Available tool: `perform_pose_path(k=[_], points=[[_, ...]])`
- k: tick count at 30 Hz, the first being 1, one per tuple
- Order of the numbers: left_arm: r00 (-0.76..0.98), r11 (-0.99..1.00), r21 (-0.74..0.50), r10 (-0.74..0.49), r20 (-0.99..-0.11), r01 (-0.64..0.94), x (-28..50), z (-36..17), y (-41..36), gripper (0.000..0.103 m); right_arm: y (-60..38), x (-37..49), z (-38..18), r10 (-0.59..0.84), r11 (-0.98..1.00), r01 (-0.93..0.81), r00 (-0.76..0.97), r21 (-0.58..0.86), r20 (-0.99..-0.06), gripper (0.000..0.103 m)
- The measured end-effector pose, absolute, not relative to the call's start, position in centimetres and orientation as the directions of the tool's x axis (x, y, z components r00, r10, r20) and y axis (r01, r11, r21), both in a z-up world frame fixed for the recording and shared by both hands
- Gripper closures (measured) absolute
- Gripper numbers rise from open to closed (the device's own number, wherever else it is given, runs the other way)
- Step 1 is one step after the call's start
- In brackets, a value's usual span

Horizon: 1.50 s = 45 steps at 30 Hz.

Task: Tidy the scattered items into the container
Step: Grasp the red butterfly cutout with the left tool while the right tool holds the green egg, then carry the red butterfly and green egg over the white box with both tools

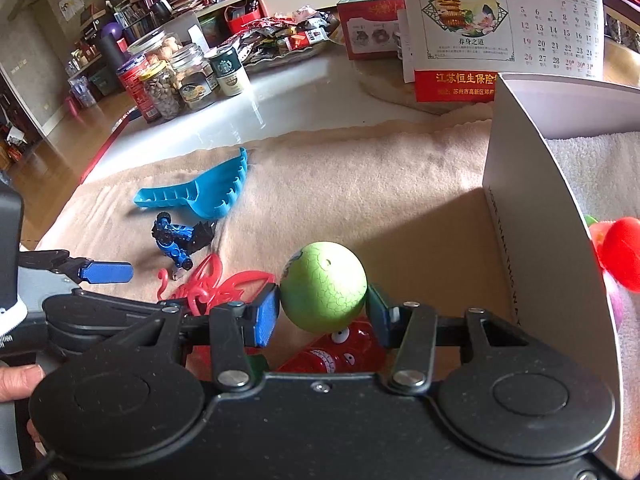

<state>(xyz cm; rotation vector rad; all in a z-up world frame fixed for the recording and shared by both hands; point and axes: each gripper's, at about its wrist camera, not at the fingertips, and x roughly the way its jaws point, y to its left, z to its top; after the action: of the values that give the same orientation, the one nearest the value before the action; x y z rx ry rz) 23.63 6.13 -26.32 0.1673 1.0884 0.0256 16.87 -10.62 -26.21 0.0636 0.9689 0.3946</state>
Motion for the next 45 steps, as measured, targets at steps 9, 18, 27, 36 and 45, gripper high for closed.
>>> perform_pose_path(k=[9, 18, 27, 36, 45], points=[[0.410, 0.998, 0.061, 0.042, -0.911, 0.033, 25.4, -27.1, 6.1, 0.036, -11.1, 16.9, -26.3, 0.356, 0.927, -0.292, 0.496, 0.234, -0.792, 0.054], [0.398, 0.999, -0.040, -0.047, -0.916, 0.027, 25.8, -26.6, 6.3, 0.088, -11.8, 17.0, -25.8, 0.359, 0.927, -0.288, 0.501, 0.239, -0.788, 0.054], [0.417, 0.999, -0.016, -0.034, -0.908, 0.046, 24.6, -25.7, 7.2, 0.088, -11.8, 16.9, -25.3, 0.366, 0.924, -0.296, 0.501, 0.242, -0.784, 0.054], [0.445, 0.996, 0.043, 0.006, -0.895, 0.074, 22.9, -23.5, 7.8, 0.088, -11.0, 16.4, -24.2, 0.372, 0.919, -0.319, 0.502, 0.232, -0.781, 0.054], [0.447, 0.994, 0.080, 0.040, -0.893, 0.071, 21.2, -22.0, 9.0, 0.088, -10.0, 15.7, -22.5, 0.376, 0.914, -0.341, 0.502, 0.221, -0.779, 0.054]])
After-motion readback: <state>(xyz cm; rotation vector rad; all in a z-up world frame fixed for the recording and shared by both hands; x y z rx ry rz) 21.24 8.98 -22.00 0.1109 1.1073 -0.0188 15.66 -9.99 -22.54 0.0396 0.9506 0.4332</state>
